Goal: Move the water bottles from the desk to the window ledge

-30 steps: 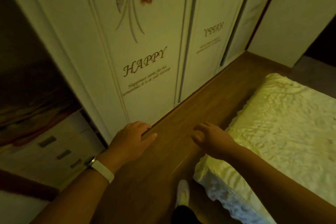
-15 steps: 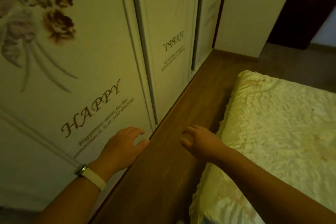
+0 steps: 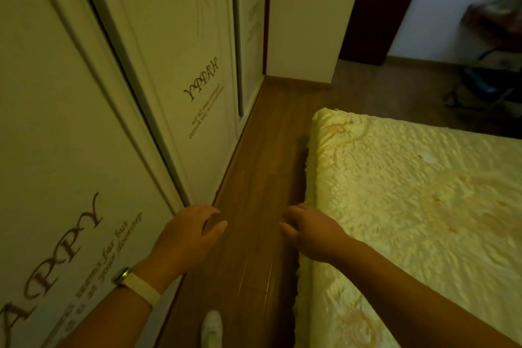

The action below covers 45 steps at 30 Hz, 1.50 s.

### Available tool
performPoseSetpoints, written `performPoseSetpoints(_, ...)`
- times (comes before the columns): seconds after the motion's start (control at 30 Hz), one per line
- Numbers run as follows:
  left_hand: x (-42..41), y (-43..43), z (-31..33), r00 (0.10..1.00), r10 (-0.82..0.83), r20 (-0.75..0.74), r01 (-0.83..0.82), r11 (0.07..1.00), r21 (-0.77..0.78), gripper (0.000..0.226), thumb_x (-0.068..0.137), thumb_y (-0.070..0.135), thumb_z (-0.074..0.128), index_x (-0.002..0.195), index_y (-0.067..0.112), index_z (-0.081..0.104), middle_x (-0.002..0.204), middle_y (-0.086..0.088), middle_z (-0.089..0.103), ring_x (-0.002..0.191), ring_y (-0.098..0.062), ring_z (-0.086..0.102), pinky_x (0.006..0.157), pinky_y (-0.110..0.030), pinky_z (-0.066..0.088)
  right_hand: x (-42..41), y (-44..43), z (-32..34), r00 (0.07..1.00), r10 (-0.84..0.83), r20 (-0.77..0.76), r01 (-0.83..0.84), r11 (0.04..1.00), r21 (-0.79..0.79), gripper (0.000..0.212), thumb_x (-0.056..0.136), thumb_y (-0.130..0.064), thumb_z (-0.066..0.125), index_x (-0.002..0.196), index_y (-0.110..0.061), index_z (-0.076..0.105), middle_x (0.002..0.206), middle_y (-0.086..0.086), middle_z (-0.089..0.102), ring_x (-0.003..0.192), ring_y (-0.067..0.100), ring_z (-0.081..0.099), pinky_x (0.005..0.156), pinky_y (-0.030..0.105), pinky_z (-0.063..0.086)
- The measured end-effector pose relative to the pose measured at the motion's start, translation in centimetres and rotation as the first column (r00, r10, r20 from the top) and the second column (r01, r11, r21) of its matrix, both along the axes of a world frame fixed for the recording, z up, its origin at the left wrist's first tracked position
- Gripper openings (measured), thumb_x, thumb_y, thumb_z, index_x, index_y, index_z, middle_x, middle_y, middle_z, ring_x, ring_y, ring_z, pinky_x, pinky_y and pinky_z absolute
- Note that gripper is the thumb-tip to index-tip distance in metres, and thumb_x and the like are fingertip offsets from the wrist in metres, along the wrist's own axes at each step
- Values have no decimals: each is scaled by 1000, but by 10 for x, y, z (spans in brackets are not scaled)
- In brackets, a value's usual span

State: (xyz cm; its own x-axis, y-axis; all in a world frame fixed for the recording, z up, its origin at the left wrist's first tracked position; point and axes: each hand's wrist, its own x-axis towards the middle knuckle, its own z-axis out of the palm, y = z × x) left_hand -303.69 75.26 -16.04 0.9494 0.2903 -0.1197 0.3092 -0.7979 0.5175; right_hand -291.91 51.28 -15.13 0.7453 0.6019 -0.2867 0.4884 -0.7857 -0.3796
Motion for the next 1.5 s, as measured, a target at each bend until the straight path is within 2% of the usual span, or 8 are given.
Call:
performPoseSetpoints(0.1,41,47,-12,998,-66,-17,66,998,-16,45,94,53,51,127,24,60,128,4,59,117,-17,53,96,-31,43,28,39,-3,998,-60,17,61,998,-26,47,97,-52,43,134,-25,52,131,-2,54,111,18,57,92,36,50)
performPoseSetpoints(0.33,136,133,-10,981,-193,-31,192,980,-51,46,94,54,49,129,25,58,131,3,57,120,-18,51,102,-39,44,79,110,18,975,-216,53,218,975,-41,44,97,-50,46,133,-24,54,128,-2,56,110,18,58,92,38,51)
performPoseSetpoints(0.53,206,135,-7,951,-308,-11,306,949,-82,45,95,52,49,131,25,56,133,6,56,121,-14,50,101,-36,45,119,121,22,946,-317,64,319,947,-23,38,97,-47,46,124,-22,57,122,-1,56,105,18,57,88,36,51)
performPoseSetpoints(0.77,301,129,-14,909,-410,-77,406,912,-60,46,96,51,47,135,27,52,139,6,51,127,-14,45,105,-35,41,207,119,4,922,-384,46,384,923,16,34,98,-43,46,119,-19,59,119,1,57,104,19,57,89,40,50)
performPoseSetpoints(0.97,417,126,-8,923,-373,-90,375,927,8,48,97,50,48,137,24,51,144,2,48,133,-15,41,107,-30,34,325,110,-6,928,-372,11,371,927,65,41,98,-45,46,130,-23,56,126,-1,56,111,19,56,92,39,49)
performPoseSetpoints(1.1,487,113,5,919,-372,-129,378,925,26,48,97,51,45,138,26,50,145,3,48,133,-15,41,108,-32,35,400,90,5,930,-368,8,367,929,55,37,97,-45,47,123,-21,58,119,0,56,108,21,57,88,40,50)
performPoseSetpoints(1.23,554,96,19,917,-386,-97,392,919,43,47,97,50,45,137,26,51,144,4,48,132,-15,42,108,-34,37,467,74,18,912,-408,40,402,909,106,34,95,-43,49,115,-18,61,113,1,59,100,22,59,85,42,51)
performPoseSetpoints(1.5,672,103,26,910,-409,-66,413,910,49,47,97,51,44,137,27,49,140,5,50,128,-14,46,107,-38,42,570,80,23,908,-417,31,412,905,102,33,95,-44,49,120,-24,60,118,-4,58,102,18,58,85,39,52)
